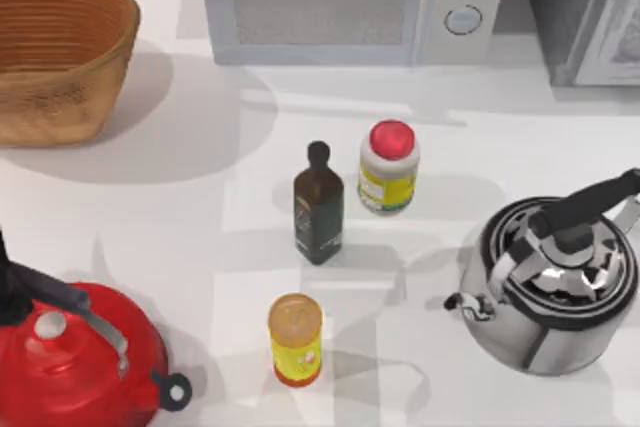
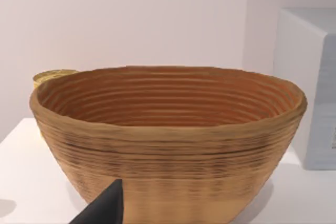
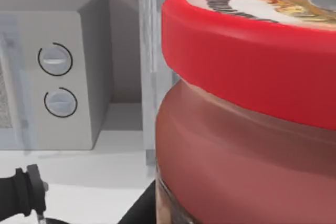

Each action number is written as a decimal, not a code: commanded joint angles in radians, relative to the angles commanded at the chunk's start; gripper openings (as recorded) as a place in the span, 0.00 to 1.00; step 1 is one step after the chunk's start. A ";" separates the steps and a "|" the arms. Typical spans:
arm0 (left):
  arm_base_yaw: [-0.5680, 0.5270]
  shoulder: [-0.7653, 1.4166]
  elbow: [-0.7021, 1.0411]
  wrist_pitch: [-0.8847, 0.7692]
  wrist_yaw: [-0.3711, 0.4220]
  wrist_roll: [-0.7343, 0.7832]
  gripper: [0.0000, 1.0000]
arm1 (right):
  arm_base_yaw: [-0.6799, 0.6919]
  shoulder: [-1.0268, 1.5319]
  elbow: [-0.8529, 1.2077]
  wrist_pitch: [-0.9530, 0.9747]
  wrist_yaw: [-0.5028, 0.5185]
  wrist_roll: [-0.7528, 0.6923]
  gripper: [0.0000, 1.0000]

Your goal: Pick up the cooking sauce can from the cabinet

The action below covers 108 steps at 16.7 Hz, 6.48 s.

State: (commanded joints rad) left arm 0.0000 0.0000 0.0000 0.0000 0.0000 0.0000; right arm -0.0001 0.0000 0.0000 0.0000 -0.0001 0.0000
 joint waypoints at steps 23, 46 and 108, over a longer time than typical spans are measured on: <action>0.000 0.000 0.000 0.000 0.000 0.000 1.00 | 0.127 0.946 0.449 0.771 -0.498 -0.038 0.00; 0.000 0.000 0.000 0.000 0.000 0.000 1.00 | 0.064 1.783 0.685 1.381 -0.795 -0.042 0.00; 0.000 0.000 0.000 0.000 0.000 0.000 1.00 | 0.023 2.302 0.827 1.485 -0.713 0.016 1.00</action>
State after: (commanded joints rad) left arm 0.0000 0.0000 0.0000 0.0000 0.0000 0.0000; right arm 0.0232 2.3015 0.8267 1.4854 -0.7134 0.0160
